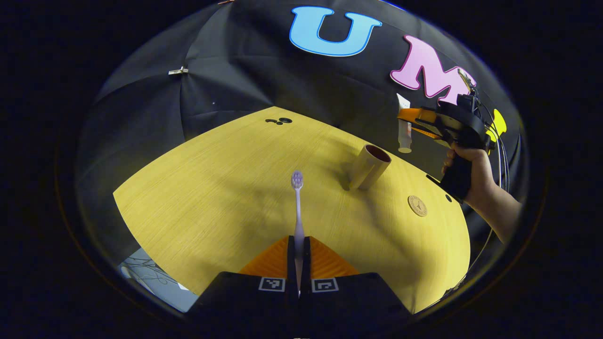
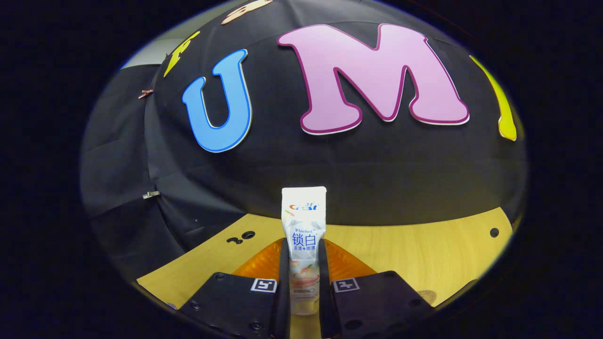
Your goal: Put the toothbrush and toothpaste on the desktop into the cup, then pick up the cup and place it on the coaster on the desktop.
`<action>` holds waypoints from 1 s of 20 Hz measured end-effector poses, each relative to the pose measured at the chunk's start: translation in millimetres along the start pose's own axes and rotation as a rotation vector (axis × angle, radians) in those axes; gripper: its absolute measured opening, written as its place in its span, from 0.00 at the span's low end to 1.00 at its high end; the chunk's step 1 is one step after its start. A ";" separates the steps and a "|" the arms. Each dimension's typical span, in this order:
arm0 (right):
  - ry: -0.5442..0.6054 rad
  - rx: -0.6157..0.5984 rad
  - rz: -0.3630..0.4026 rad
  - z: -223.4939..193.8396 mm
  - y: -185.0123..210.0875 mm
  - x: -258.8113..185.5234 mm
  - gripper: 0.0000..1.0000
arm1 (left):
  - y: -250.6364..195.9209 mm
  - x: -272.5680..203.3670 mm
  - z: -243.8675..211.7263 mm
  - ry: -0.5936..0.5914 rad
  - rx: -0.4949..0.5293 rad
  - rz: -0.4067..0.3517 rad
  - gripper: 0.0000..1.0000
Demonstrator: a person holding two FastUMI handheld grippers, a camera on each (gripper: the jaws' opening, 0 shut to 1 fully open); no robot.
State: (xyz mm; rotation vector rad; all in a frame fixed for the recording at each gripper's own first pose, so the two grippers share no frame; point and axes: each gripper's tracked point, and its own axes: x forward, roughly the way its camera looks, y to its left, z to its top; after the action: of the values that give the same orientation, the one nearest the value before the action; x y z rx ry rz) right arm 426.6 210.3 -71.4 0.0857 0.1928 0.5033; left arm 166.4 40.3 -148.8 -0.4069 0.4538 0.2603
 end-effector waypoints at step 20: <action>0.011 -0.074 0.043 -80.3 12.3 22.6 0.72 | -39.7 24.2 51.8 -0.077 0.022 -0.070 0.06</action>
State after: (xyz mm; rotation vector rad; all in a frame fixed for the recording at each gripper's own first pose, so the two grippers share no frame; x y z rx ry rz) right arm 423.8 234.8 -152.0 0.0147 0.1831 0.5531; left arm 219.8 31.3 -105.0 -0.3892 0.3658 0.2026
